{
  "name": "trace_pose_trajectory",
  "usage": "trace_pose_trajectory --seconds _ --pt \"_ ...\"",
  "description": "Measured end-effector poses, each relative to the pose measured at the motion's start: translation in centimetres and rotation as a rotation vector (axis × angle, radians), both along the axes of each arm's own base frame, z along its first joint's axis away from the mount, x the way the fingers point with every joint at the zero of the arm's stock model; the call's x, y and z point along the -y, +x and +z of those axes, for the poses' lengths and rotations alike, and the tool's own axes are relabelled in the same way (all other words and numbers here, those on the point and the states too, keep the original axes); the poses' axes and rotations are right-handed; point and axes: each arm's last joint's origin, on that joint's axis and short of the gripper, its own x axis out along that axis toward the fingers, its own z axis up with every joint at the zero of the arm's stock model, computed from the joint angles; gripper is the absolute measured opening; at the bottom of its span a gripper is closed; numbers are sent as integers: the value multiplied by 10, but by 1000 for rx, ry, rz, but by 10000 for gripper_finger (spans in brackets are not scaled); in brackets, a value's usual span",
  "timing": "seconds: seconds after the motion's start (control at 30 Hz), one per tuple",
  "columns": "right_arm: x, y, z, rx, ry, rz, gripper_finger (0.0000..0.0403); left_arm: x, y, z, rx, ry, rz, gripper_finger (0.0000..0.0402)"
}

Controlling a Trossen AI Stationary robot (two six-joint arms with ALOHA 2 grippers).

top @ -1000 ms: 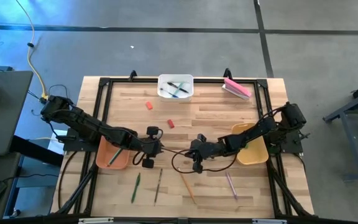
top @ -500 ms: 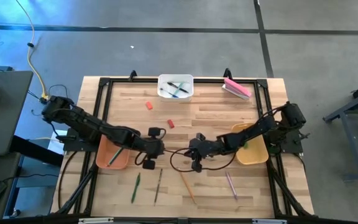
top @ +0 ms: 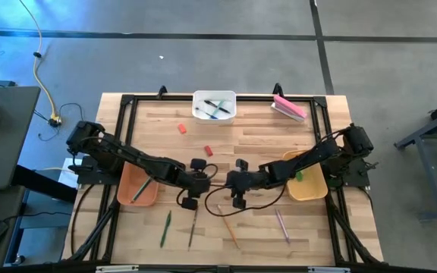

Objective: Sort crayons/erasers/pens/pencils in bins
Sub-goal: Put the brown pencil into the orange bin

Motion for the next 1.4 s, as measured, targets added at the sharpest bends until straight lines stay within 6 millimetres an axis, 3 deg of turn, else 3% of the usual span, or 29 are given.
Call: trace_pose_trajectory --seconds 0.67,0.8,0.93,1.1,1.23,1.4 --pt "-1 0 1 -7 -34 22 13 -18 2 2 -9 -104 102 11" --pt "-8 -1 6 26 -78 11 53 -19 2 2 -7 -121 129 7" --pt "-14 -2 24 42 -129 -15 110 -19 1 1 -14 -133 152 7" --pt "-17 -16 46 15 -202 42 155 -20 -8 -16 -3 -171 210 7" --pt "-13 -34 37 15 -233 87 124 -21 -17 -29 15 -205 260 6" --pt "3 -47 16 145 -156 88 27 -18 -26 -18 76 -212 290 6"
